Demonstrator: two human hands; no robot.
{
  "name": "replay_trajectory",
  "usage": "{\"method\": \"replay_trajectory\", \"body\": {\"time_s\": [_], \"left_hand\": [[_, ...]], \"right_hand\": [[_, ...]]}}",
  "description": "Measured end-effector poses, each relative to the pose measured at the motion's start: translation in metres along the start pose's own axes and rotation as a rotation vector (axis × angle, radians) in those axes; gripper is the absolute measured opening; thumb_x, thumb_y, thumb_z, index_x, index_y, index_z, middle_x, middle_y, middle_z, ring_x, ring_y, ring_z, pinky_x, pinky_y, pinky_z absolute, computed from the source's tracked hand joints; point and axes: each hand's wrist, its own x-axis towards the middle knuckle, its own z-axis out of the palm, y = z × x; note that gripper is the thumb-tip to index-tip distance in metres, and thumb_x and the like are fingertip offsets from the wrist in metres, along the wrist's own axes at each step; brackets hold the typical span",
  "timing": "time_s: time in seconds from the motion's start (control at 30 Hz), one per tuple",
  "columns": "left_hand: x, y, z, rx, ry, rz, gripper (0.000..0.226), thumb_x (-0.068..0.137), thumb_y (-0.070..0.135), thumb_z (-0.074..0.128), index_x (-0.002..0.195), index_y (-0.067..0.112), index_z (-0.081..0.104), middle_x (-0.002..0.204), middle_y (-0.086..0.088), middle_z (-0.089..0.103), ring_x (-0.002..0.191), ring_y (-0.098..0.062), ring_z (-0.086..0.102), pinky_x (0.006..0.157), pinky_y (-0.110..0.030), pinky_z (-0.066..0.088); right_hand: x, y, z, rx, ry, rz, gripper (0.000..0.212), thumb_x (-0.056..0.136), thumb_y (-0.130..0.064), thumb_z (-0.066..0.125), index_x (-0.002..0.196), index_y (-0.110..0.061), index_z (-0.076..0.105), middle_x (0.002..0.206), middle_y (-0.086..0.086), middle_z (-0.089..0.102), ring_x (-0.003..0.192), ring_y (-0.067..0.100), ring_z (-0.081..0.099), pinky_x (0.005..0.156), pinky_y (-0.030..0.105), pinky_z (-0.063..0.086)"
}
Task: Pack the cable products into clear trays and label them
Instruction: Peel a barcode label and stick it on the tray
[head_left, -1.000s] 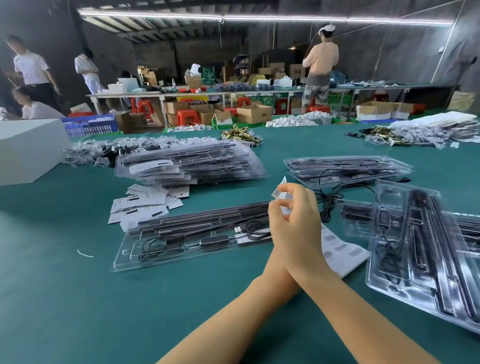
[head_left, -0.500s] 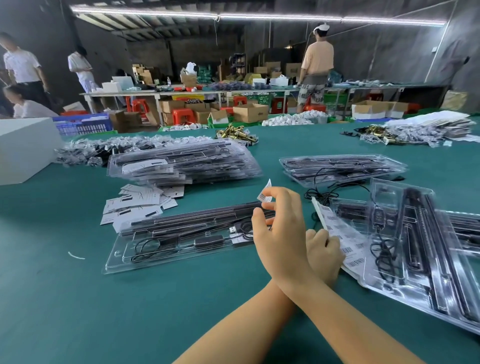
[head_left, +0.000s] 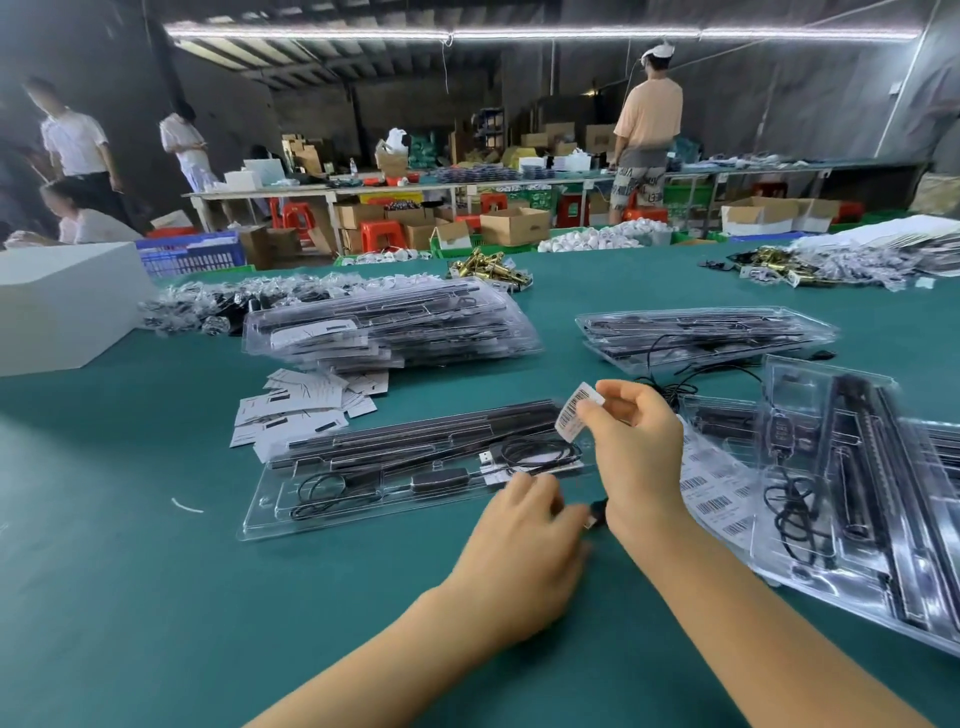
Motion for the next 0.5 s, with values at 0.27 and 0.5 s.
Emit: {"method": "replay_trajectory", "body": {"time_s": [0.27, 0.5], "left_hand": [[-0.054, -0.095, -0.028, 0.127, 0.148, -0.609, 0.033, 0.095, 0.029, 0.046, 0.122, 0.026, 0.064, 0.132, -0.002, 0.057, 0.122, -0.035, 0.049, 0.097, -0.056, 0.033], [-0.067, -0.111, -0.016, 0.080, -0.309, -0.755, 0.051, 0.094, 0.062, 0.007, 0.145, 0.055, 0.008, 0.159, 0.021, 0.001, 0.148, -0.020, -0.001, 0.114, -0.058, -0.004]], "right_hand": [[0.011, 0.018, -0.003, -0.034, -0.020, 0.206, 0.009, 0.086, -0.016, 0.067, 0.081, -0.019, 0.060, 0.086, 0.002, 0.067, 0.077, 0.016, 0.060, 0.071, 0.032, 0.049], [0.015, 0.021, -0.003, -0.016, -0.035, 0.287, 0.010, 0.089, -0.008, 0.061, 0.081, -0.013, 0.057, 0.074, 0.002, 0.066, 0.072, 0.017, 0.061, 0.060, 0.026, 0.043]]}}
